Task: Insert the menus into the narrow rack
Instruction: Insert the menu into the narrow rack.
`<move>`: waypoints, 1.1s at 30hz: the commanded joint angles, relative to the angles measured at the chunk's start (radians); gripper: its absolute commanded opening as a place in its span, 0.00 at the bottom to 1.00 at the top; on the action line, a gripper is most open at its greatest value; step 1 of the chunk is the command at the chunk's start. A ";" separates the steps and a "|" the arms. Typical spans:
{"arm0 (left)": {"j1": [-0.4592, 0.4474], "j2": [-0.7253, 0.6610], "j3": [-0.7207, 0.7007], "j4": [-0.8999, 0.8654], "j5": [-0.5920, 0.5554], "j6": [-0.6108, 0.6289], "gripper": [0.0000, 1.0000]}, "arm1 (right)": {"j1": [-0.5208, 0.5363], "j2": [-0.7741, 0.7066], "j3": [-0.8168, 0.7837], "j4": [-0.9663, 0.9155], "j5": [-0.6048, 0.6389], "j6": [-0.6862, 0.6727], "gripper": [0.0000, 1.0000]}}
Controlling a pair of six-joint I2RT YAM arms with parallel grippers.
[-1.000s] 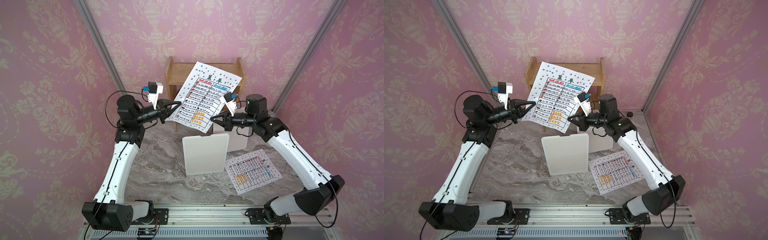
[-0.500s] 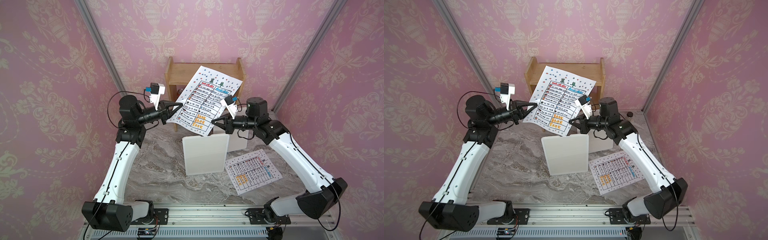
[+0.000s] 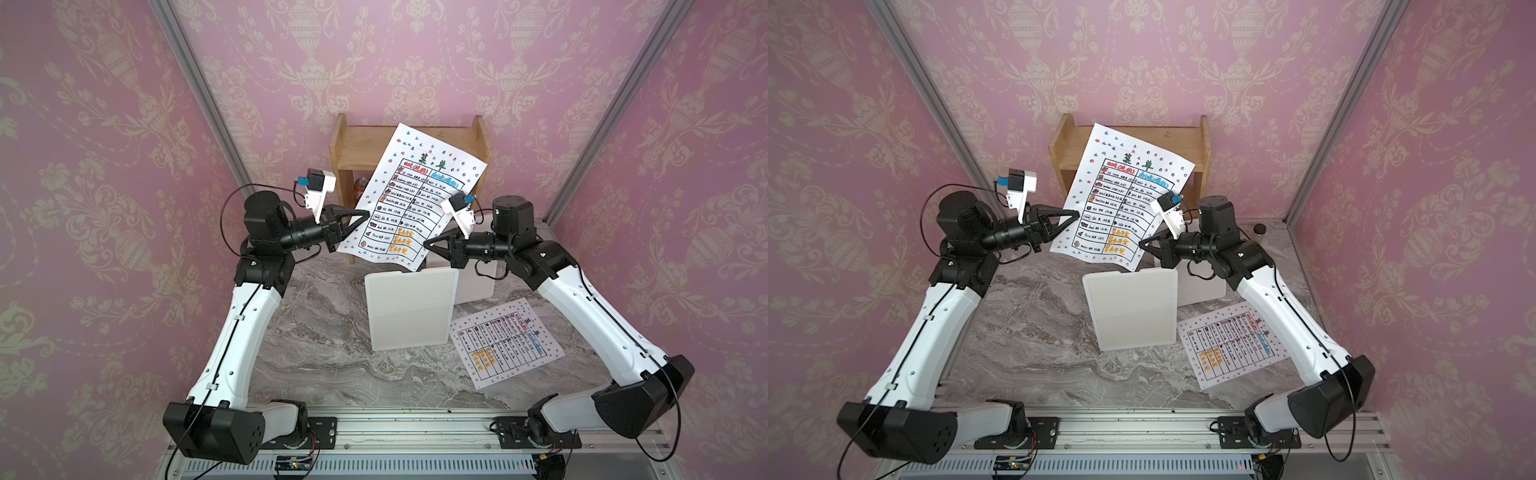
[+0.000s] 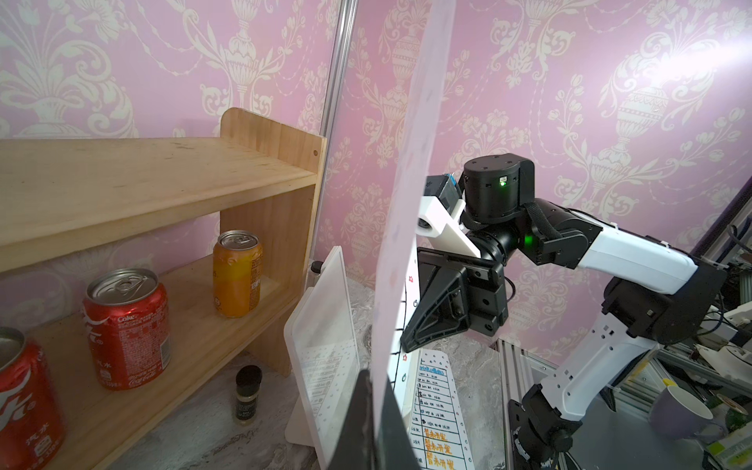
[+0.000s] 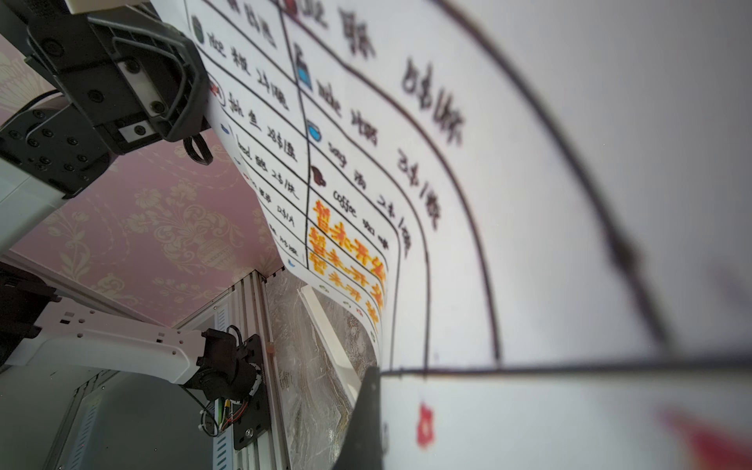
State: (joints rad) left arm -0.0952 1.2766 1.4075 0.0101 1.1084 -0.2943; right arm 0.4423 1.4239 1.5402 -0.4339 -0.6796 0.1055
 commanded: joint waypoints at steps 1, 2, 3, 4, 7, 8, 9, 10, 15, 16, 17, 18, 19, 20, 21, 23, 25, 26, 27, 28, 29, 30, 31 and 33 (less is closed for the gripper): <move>-0.008 -0.015 0.006 -0.022 -0.030 0.032 0.00 | -0.004 -0.045 -0.015 -0.017 0.012 0.008 0.00; -0.008 -0.013 0.008 -0.024 -0.030 0.034 0.00 | -0.005 -0.046 -0.015 -0.020 0.011 0.007 0.00; -0.007 -0.013 0.011 -0.029 -0.031 0.037 0.00 | -0.004 -0.049 -0.016 -0.023 0.011 0.006 0.00; -0.007 -0.012 0.018 -0.042 -0.038 0.047 0.00 | -0.005 -0.051 -0.015 -0.024 0.012 0.004 0.00; -0.008 -0.004 0.040 -0.080 -0.047 0.067 0.00 | -0.004 -0.053 -0.011 -0.033 0.014 -0.001 0.00; -0.008 -0.003 0.043 -0.083 -0.049 0.067 0.00 | -0.004 -0.052 -0.011 -0.034 0.015 -0.001 0.00; -0.007 -0.001 0.047 -0.085 -0.048 0.066 0.00 | -0.004 -0.051 -0.008 -0.037 0.014 -0.001 0.00; -0.007 0.000 0.052 -0.091 -0.049 0.067 0.00 | -0.004 -0.049 -0.006 -0.039 0.013 -0.002 0.00; -0.008 0.003 0.074 -0.148 -0.058 0.096 0.00 | -0.004 -0.042 -0.005 -0.038 0.005 0.002 0.00; -0.008 0.001 0.076 -0.154 -0.059 0.099 0.00 | -0.005 -0.043 -0.005 -0.039 0.007 0.001 0.00; -0.007 0.000 0.076 -0.157 -0.059 0.099 0.00 | -0.005 -0.042 -0.005 -0.039 0.007 0.001 0.00; -0.007 -0.001 0.076 -0.159 -0.061 0.100 0.00 | -0.005 -0.041 -0.005 -0.038 0.005 0.001 0.00; -0.007 -0.002 0.076 -0.163 -0.063 0.099 0.00 | -0.005 -0.040 -0.005 -0.039 0.006 0.002 0.00; -0.008 -0.002 0.077 -0.165 -0.062 0.101 0.00 | -0.006 -0.041 -0.006 -0.038 0.005 0.002 0.00; -0.007 -0.002 0.076 -0.167 -0.063 0.100 0.00 | -0.006 -0.042 -0.006 -0.040 0.004 0.001 0.00; -0.008 -0.002 0.076 -0.170 -0.063 0.098 0.00 | -0.006 -0.043 -0.008 -0.042 0.006 0.001 0.00; -0.007 -0.001 0.077 -0.171 -0.067 0.096 0.00 | -0.007 -0.045 -0.009 -0.047 0.007 0.000 0.00; -0.007 -0.001 0.079 -0.170 -0.065 0.095 0.00 | -0.007 -0.045 -0.009 -0.048 0.007 -0.002 0.00; -0.008 0.000 0.080 -0.168 -0.067 0.094 0.00 | -0.006 -0.045 -0.009 -0.052 0.008 -0.004 0.00; -0.007 0.000 0.082 -0.168 -0.067 0.092 0.00 | -0.006 -0.045 -0.009 -0.054 0.009 -0.003 0.00; -0.008 0.001 0.083 -0.169 -0.068 0.093 0.00 | -0.008 -0.044 -0.008 -0.055 0.008 -0.005 0.00; -0.008 0.002 0.088 -0.172 -0.067 0.093 0.00 | -0.008 -0.044 -0.008 -0.058 0.008 -0.006 0.00; -0.008 0.006 0.092 -0.178 -0.068 0.093 0.00 | -0.008 -0.043 -0.008 -0.060 0.009 -0.007 0.00; -0.007 0.012 0.100 -0.183 -0.069 0.092 0.00 | -0.009 -0.043 -0.008 -0.062 0.012 -0.007 0.00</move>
State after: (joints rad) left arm -0.0959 1.2789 1.4719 -0.1535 1.0630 -0.2218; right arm 0.4397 1.3972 1.5379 -0.4793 -0.6724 0.1047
